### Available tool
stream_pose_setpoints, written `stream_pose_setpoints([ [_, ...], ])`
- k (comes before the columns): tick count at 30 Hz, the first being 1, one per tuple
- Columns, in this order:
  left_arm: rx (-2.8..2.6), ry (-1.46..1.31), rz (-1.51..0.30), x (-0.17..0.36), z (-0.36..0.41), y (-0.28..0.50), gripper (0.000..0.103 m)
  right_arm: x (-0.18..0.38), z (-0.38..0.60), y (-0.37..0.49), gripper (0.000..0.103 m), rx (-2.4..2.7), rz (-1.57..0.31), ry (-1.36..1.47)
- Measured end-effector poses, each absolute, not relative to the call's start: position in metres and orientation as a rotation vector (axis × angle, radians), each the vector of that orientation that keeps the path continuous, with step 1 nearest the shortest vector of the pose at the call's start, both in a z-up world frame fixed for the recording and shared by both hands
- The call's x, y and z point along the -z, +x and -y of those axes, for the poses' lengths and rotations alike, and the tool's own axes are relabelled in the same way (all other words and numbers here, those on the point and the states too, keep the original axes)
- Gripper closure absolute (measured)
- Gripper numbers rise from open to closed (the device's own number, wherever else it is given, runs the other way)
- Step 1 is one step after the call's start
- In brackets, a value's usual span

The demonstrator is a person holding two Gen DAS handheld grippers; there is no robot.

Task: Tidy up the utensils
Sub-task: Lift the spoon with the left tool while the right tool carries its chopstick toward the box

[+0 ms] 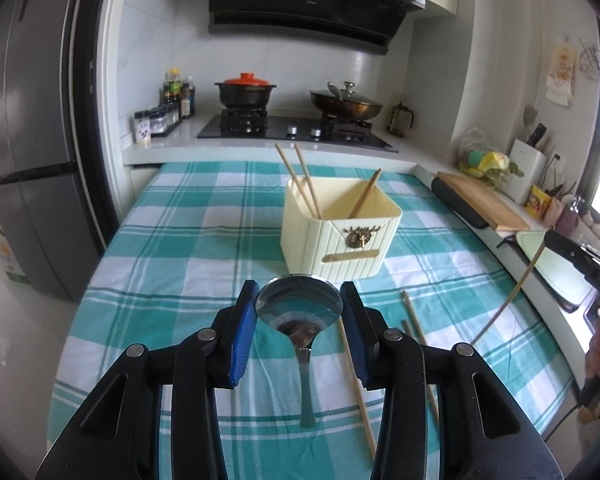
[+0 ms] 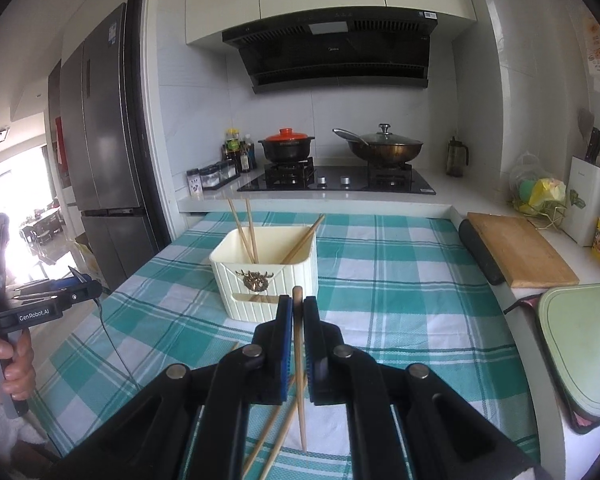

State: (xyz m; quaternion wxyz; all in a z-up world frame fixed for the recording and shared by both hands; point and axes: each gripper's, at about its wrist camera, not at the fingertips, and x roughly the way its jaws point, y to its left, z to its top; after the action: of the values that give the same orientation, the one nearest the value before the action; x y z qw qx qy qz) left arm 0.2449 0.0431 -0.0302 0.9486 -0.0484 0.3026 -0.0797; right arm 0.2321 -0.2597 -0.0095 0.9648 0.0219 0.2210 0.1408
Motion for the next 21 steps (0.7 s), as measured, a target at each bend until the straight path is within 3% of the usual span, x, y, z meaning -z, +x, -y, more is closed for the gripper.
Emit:
stream_pose_setpoints([
  [21, 0.211, -0.111, -0.583, -0.016, -0.049, 0.262, 0.062, -0.042, 0.249, 0.248, 0.097, -0.313, -0.391, 0.029],
])
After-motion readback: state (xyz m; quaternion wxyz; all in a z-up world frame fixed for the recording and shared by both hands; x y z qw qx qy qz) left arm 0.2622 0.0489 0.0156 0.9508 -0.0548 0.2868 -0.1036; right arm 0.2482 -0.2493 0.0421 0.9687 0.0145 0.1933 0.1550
